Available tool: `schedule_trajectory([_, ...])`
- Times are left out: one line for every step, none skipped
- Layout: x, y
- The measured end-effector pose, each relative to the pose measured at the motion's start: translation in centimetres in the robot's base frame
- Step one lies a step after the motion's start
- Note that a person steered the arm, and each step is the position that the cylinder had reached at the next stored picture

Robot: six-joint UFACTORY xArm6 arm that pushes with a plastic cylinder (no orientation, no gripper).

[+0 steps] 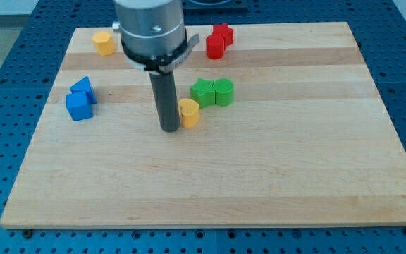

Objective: Point your arm at the yellow hexagon

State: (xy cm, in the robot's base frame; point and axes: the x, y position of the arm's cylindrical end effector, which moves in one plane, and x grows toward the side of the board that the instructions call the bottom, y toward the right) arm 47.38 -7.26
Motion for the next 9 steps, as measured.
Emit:
schedule_trajectory([0.3,0.0])
schedule_trajectory([-1.5,1.0])
schedule_trajectory([-2.4,3.3])
schedule_trajectory([-3.0,4.2])
schedule_trajectory([-2.9,1.0])
schedule_trajectory([-3.4,-4.4])
schedule_trajectory([-6.9,-7.0])
schedule_trajectory([-11.2,-7.5])
schedule_trajectory([-15.0,-8.5])
